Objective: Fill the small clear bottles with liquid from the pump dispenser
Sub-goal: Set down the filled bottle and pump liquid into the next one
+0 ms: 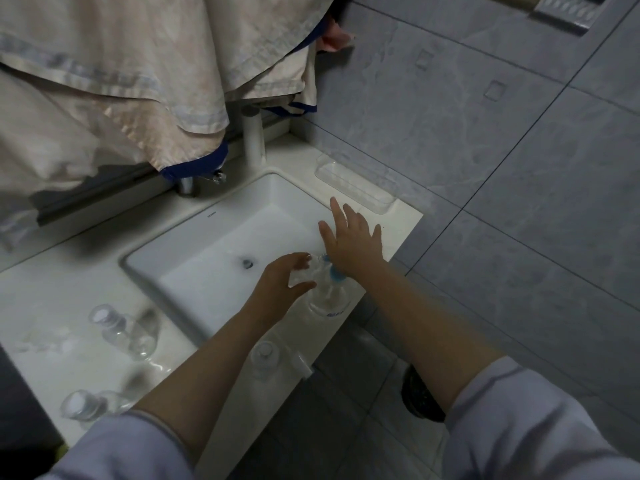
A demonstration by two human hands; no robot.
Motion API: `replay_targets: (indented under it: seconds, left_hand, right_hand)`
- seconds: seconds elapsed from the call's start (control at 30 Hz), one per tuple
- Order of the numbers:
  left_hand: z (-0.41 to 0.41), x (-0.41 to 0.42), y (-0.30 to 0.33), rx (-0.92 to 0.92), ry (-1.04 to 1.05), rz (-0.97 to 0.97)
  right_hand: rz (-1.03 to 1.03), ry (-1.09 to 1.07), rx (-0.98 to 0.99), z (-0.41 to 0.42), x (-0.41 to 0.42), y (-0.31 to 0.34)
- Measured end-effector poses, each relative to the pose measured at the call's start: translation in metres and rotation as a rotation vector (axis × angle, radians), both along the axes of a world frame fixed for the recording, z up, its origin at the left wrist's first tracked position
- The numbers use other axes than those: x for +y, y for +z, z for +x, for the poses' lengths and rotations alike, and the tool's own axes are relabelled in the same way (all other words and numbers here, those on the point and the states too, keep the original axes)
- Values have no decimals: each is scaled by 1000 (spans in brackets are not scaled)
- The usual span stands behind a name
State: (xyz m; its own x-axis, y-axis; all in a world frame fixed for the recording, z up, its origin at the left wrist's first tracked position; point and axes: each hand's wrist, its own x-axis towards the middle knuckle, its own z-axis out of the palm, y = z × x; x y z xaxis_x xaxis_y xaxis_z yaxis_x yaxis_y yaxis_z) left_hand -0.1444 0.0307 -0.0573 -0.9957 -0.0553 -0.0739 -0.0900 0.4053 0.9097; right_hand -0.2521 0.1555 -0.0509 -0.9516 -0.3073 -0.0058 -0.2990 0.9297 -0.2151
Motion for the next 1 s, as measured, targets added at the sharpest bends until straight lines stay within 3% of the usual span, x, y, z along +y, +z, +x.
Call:
replay_targets:
  seconds: [0.23, 0.4, 0.6, 0.8, 1.0]
  left_hand:
    - [-1, -5, -9, -6, -9, -73]
    - [-4, -5, -14, 46, -30, -384]
    - [5, -2, -2, 69, 16, -107]
    - [-1, 0, -7, 38, 5, -173]
    - [0, -1, -4, 42, -30, -99]
  right_hand:
    - [-38, -49, -32, 3, -1, -12]
    - [-18, -34, -22, 2, 0, -11]
    - [-38, -41, 29, 1, 0, -9]
    - [-18, -51, -3, -1, -1, -14]
    - [-14, -30, 46, 0, -2, -10]
